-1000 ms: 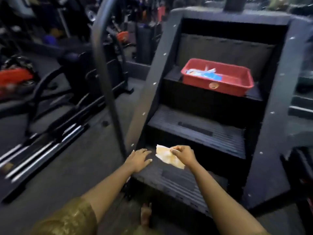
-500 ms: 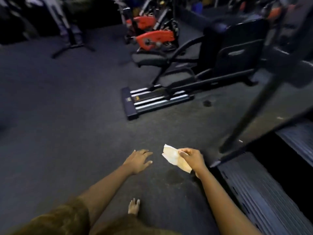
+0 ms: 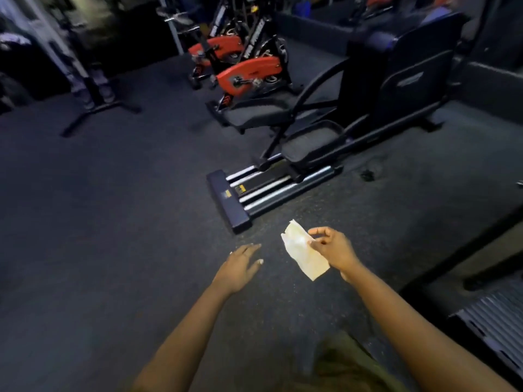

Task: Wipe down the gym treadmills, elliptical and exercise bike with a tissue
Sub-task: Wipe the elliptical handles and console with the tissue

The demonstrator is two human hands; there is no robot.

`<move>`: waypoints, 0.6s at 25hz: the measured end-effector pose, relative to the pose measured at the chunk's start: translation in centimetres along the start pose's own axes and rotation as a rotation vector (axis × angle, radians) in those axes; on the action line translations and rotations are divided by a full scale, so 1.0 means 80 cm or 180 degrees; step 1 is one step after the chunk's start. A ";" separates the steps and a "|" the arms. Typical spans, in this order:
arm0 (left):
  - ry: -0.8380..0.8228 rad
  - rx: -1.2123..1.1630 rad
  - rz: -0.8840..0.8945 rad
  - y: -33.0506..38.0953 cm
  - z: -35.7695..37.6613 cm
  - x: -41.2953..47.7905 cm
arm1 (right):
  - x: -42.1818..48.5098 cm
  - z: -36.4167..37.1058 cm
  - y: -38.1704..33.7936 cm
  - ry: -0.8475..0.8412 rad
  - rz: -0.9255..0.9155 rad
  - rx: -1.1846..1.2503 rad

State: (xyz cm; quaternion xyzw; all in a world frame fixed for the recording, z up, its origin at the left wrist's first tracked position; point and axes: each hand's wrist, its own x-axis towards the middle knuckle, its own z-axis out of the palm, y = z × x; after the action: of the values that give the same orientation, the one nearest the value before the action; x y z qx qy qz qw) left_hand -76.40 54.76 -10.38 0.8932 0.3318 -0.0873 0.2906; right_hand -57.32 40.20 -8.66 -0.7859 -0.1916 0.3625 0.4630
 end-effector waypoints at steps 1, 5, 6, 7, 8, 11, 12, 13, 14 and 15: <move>-0.0014 -0.0029 0.0173 0.006 -0.012 0.036 | 0.015 -0.012 -0.007 0.0159 -0.0002 0.0034; -0.0176 -0.0044 0.0796 0.055 -0.049 0.181 | 0.090 -0.076 -0.030 0.0594 -0.0189 -0.0031; -0.0237 -0.0071 0.0946 0.072 -0.057 0.218 | 0.113 -0.093 -0.038 0.0569 -0.0224 0.0042; -0.0302 -0.0133 0.1079 0.091 -0.067 0.254 | 0.138 -0.110 -0.048 0.0541 -0.0241 0.0163; -0.0381 -0.0251 0.1143 0.114 -0.078 0.288 | 0.163 -0.128 -0.060 0.0531 -0.0246 0.0301; -0.0628 -0.1082 0.0993 0.189 -0.114 0.380 | 0.236 -0.179 -0.103 0.0666 -0.0251 0.0882; -0.0660 -0.1373 0.0968 0.210 -0.124 0.407 | 0.255 -0.192 -0.117 0.0674 -0.0275 0.1086; -0.0677 -0.1613 0.1010 0.227 -0.131 0.429 | 0.271 -0.202 -0.129 0.0664 -0.0300 0.1246; -0.0730 -0.1855 0.1071 0.242 -0.140 0.459 | 0.292 -0.211 -0.142 0.0678 -0.0320 0.1390; -0.0816 -0.2104 0.1117 0.256 -0.150 0.485 | 0.311 -0.220 -0.153 0.0718 -0.0348 0.1501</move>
State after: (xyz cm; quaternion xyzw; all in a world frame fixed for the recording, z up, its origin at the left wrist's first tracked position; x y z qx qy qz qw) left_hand -33.98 70.16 -4.67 0.7765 0.1453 -0.0356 0.6121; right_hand -27.20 51.79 -2.38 -0.6802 -0.0913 0.2817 0.6706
